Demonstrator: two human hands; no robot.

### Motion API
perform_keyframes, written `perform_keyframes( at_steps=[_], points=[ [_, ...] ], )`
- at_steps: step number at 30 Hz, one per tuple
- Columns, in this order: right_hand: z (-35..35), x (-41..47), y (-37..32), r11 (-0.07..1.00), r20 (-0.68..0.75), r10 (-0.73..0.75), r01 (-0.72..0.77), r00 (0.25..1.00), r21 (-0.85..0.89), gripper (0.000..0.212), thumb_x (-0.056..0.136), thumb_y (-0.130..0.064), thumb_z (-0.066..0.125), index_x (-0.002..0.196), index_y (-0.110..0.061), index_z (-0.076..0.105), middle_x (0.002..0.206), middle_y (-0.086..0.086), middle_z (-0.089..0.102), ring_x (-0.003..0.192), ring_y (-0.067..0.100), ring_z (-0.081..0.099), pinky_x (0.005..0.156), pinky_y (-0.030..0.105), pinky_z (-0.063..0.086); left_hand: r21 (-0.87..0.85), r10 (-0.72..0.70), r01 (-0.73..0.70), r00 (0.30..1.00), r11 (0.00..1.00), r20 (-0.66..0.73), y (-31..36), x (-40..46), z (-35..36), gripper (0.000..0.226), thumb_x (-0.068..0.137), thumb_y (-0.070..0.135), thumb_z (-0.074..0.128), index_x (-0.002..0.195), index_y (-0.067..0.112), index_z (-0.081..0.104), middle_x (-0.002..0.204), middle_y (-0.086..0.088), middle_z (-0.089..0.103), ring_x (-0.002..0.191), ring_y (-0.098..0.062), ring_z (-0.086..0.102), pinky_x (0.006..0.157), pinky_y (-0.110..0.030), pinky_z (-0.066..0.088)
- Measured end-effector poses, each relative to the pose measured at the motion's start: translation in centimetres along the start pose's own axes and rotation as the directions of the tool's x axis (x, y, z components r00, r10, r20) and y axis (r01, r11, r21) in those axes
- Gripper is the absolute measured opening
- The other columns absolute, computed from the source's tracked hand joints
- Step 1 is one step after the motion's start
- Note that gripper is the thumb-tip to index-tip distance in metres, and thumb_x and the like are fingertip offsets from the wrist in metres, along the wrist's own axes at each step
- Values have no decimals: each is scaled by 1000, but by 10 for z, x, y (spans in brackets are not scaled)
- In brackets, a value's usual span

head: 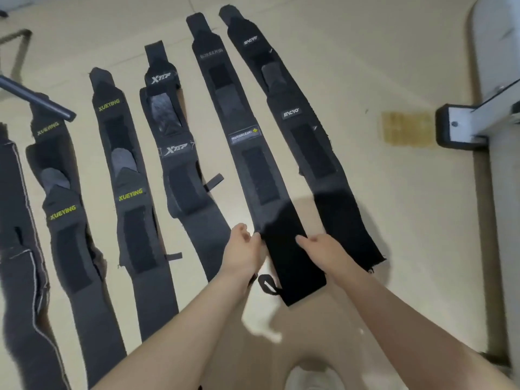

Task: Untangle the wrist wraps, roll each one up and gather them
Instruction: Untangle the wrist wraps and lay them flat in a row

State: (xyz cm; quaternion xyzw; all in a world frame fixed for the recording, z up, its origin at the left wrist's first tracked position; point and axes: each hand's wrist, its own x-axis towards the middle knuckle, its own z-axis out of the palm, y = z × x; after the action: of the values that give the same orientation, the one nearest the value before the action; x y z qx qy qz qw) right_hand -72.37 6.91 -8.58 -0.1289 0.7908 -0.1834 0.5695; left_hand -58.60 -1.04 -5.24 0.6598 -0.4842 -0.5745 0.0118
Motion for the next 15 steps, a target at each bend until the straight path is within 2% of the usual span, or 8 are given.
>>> perform_keyframes(
  at_steps=[2,4,6,7,9,11,13,15],
  points=[
    [1,-11,10,983,180,4,-37,984,179,39,85,-34,65,115,-8,62,104,4,69,97,20,65,92,34,51,-74,-86,89,995,993,48,-6,-16,5,4,94,21,42,98,21,45,91,-5,55,83,-21,52,67,-26,41],
    [-4,-22,15,954,231,-145,74,962,290,35,87,-18,65,121,-10,60,107,1,71,100,17,66,95,34,51,-117,-123,142,979,983,161,-16,-30,12,12,94,25,46,86,15,46,79,-9,48,72,-22,43,61,-29,39],
    [-10,-32,20,893,203,-301,200,932,403,32,90,-9,60,122,-12,59,110,1,70,102,16,66,94,32,51,-97,-103,138,949,986,299,-20,-45,16,21,94,31,54,90,10,51,74,-5,51,63,-21,44,56,-25,36],
    [-13,-37,22,855,191,-356,236,915,463,31,91,-7,57,121,-11,59,112,3,70,105,17,65,95,33,50,-120,-50,101,927,988,372,-19,-53,19,18,93,29,57,98,11,58,77,-1,60,61,-17,53,55,-21,38],
    [-19,-46,28,787,188,-444,280,876,550,30,93,-4,52,122,-10,58,115,5,68,110,21,63,95,33,49,-149,67,2,888,989,455,-20,-65,24,20,93,17,58,112,22,62,96,4,72,79,-8,67,62,-15,47],
    [-27,-56,34,765,241,-521,323,819,557,39,92,4,49,127,-13,54,117,1,67,112,17,61,90,26,49,-144,119,-62,890,988,439,-25,-69,27,25,93,10,57,114,23,61,106,-6,71,85,-12,66,70,-21,48],
    [-34,-64,39,807,327,-533,351,781,476,57,89,13,49,136,-19,43,120,-5,64,112,9,60,87,20,48,-115,97,-53,903,992,418,-30,-70,27,20,95,10,53,112,18,62,105,-15,69,81,-21,63,72,-31,45],
    [-35,-61,47,858,348,-483,354,804,371,64,86,15,50,139,-20,39,118,-6,64,107,7,63,85,21,52,-25,81,-78,898,997,432,-39,-69,30,13,98,9,46,103,9,59,78,-9,69,57,-14,61,61,-24,49]
  ],
)
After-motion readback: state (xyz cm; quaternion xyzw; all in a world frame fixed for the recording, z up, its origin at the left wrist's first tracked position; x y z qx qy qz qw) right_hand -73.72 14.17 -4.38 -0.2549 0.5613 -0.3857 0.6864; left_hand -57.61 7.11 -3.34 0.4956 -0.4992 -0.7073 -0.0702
